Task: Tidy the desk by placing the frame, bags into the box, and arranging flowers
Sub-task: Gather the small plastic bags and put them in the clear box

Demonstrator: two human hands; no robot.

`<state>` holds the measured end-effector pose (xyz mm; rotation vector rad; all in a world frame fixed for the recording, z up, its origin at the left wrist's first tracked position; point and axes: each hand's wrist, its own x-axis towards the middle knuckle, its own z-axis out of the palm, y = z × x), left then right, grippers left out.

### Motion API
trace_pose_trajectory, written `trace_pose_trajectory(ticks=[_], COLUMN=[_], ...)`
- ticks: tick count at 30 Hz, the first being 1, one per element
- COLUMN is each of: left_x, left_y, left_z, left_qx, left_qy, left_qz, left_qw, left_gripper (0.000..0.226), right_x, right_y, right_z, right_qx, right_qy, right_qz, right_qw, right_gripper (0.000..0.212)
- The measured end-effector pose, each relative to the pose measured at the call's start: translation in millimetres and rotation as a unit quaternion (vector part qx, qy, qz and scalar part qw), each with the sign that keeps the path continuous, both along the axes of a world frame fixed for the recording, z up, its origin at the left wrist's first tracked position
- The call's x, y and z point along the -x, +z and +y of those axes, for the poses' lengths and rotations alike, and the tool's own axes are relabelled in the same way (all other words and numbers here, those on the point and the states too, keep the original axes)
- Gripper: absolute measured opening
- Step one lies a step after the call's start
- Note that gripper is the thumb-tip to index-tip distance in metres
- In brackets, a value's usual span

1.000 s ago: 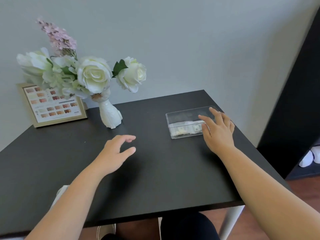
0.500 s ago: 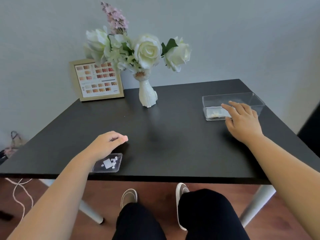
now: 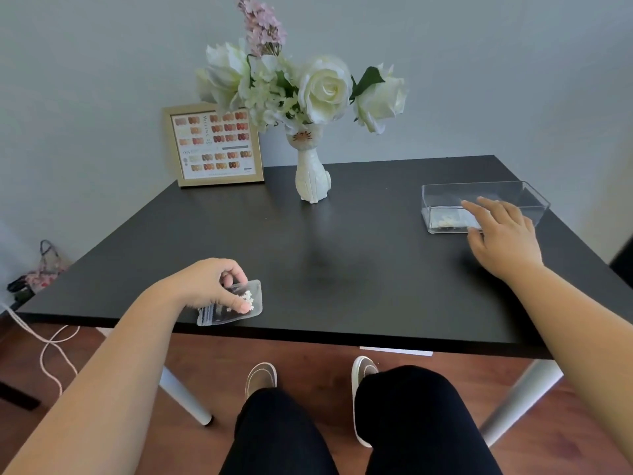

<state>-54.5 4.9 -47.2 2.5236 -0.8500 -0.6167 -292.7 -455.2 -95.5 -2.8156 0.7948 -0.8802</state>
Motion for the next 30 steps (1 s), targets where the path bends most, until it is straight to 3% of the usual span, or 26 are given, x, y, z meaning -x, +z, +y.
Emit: trace_pose_trajectory(ticks=[5,10,19,24,27,30], left_x=[10,24,49,61,67,75], left_y=[-4,-8,5,33,44,46], left_z=[-35,-88,-207,-277,-313,-347], left_qx=[0.054,0.117,0.146,0.259,0.328,0.331], left_qy=[-0.019,-0.044,-0.096,-0.063,-0.069,-0.105], left_qz=[0.009,-0.011,-0.025,-0.082,-0.085,-0.058], left_qw=[0.998,0.992,0.984,0.96,0.938,0.936], left_gripper=[0.028,0.015,0.031,0.039,0.034,0.02], right_x=[1,2,3,4,5,6], right_y=[-1,1,5,4,4,6], right_z=[-1,1,2,-1,-4,-7], right_qx=[-0.002,-0.012,-0.023,-0.04,-0.07,-0.117], right_qy=[0.0,0.0,0.007,-0.013,-0.053,-0.082], right_qz=[-0.002,0.0,-0.006,-0.04,-0.089,-0.126], right_qw=[1.0,1.0,1.0,0.998,0.992,0.982], right_gripper=[0.049,0.05,0.051,0.05,0.05,0.052])
